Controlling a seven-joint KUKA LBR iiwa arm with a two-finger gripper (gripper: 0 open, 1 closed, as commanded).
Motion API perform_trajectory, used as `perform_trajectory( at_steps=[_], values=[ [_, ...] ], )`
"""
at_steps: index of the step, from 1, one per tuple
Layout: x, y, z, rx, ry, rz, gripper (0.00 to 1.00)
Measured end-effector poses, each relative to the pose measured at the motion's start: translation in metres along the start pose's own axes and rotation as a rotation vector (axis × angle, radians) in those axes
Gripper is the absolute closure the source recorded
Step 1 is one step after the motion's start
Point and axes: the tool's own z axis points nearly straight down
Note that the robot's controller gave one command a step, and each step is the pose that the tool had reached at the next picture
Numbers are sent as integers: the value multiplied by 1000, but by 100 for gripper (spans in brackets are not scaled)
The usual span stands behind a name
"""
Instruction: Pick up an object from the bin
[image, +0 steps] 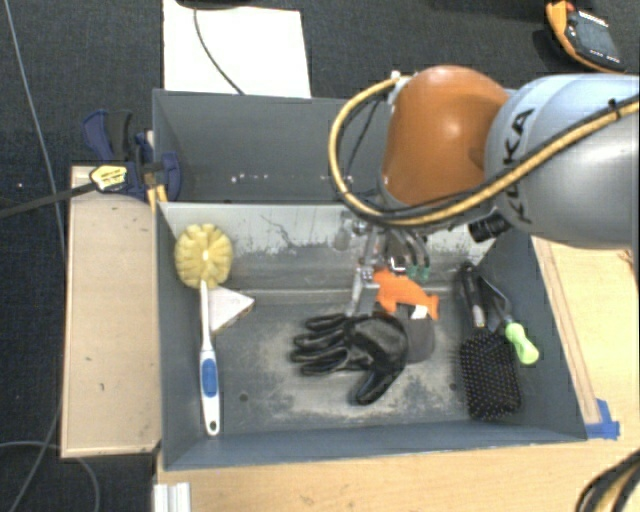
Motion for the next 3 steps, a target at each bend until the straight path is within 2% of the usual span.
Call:
perform_trajectory(
  at_steps=[1, 2, 3],
  values=[
    [6, -23, 84, 0, 1, -228, 0],
    [21, -37, 67, -1, -3, -302, 0],
    [29, -34, 90, -1, 3, -167, 0]
  ],
)
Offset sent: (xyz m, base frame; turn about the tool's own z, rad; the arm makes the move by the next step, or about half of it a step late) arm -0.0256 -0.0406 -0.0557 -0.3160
